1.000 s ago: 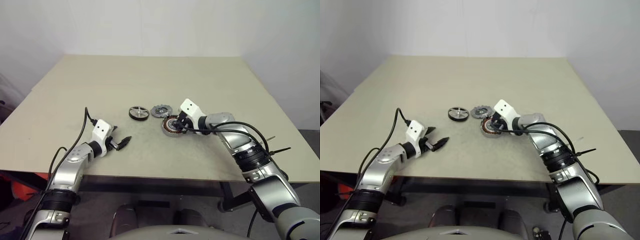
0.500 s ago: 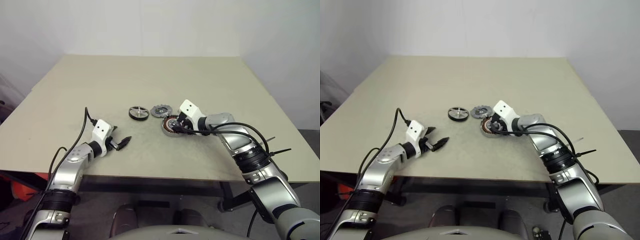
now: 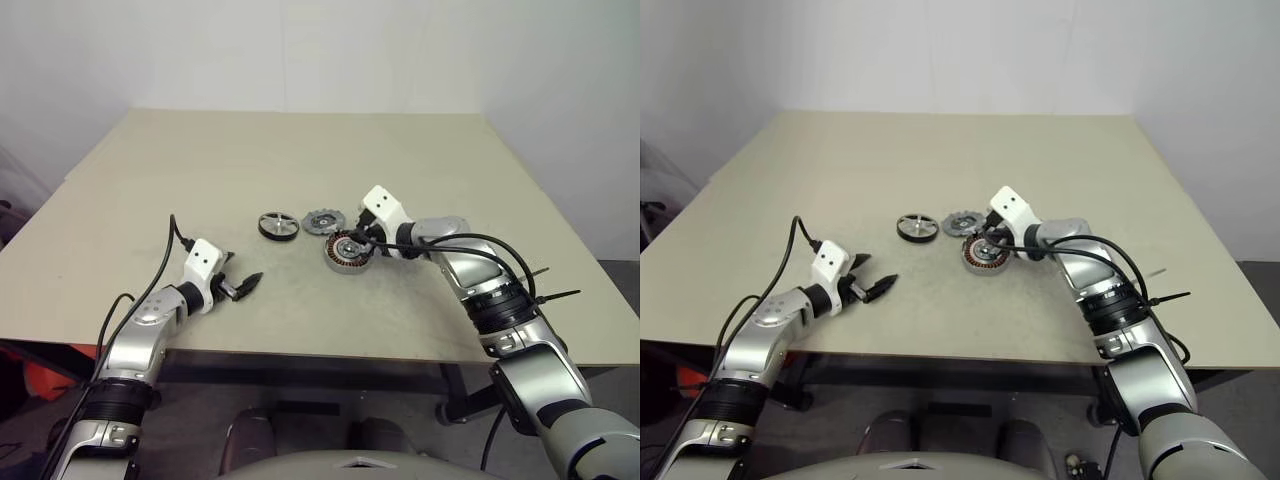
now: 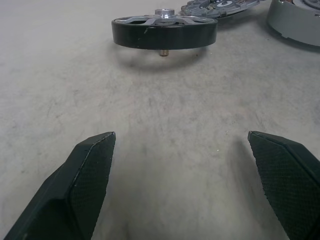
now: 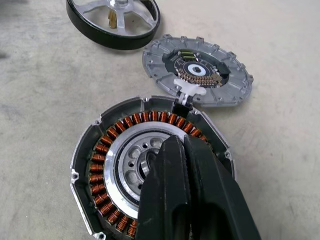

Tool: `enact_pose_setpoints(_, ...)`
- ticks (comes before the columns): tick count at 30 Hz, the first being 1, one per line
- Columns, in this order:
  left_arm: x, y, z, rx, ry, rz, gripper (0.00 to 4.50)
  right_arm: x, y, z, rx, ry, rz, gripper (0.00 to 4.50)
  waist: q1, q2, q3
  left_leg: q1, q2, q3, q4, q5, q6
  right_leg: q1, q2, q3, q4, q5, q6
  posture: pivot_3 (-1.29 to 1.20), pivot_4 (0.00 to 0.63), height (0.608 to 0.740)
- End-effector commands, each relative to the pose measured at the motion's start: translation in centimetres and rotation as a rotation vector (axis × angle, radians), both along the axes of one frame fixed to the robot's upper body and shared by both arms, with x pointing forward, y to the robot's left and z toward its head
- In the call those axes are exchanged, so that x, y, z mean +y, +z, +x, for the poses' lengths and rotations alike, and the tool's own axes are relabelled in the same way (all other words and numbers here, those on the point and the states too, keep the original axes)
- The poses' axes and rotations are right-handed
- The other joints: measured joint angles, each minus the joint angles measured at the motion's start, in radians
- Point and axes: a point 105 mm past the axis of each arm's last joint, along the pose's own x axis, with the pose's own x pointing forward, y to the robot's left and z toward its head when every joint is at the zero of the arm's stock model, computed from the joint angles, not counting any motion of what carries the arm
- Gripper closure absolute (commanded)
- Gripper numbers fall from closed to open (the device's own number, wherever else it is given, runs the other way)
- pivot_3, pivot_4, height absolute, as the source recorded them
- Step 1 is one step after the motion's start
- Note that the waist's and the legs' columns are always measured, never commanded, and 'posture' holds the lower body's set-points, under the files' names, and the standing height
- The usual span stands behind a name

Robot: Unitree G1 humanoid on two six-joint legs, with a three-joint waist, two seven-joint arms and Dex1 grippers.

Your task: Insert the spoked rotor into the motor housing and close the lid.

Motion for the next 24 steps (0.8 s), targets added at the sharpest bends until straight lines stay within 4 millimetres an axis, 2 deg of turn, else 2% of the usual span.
enact_pose_setpoints(1,0.3,0.9,0.3,-0.037,0.010,0.003,0.00,0.7,0.7,-0.3,-0.021,0.028,0.019,4.48,0.000,0.000,0.000,0.000,0.000,0.000,0.000,0.000,0.000,0.000,0.000,0.000,0.000,0.000,0.000,0.00,0.000,0.740)
enact_pose_setpoints(7,0.3,0.8,0.3,-0.036,0.013,0.005,0.00,1.3,-1.7,-1.7,0.037,0.052,-0.011,4.48,0.000,0.000,0.000,0.000,0.000,0.000,0.000,0.000,0.000,0.000,0.000,0.000,0.000,0.000,0.000,0.00,0.000,0.740)
enact_pose_setpoints(10,0.4,0.8,0.3,-0.035,0.014,0.006,0.00,1.3,-2.0,-1.6,0.037,0.046,-0.017,4.48,0.000,0.000,0.000,0.002,0.000,0.000,0.000,0.000,0.000,0.002,0.000,0.000,0.000,0.000,0.000,0.00,0.000,0.740)
enact_pose_setpoints(21,0.3,0.7,0.4,-0.031,0.012,0.004,0.00,1.5,1.8,-0.5,-0.057,0.050,0.028,4.48,0.000,0.000,0.000,0.004,0.000,0.000,0.000,0.000,0.000,0.003,0.000,0.000,0.000,0.000,0.000,0.00,0.000,0.740)
enact_pose_setpoints(24,0.2,0.7,0.5,-0.032,0.008,0.004,0.00,1.5,2.2,-0.2,-0.077,0.049,0.020,4.48,0.000,0.000,0.000,0.004,0.000,0.000,0.000,0.000,0.000,0.003,0.000,0.000,0.000,0.000,0.000,0.00,0.000,0.740)
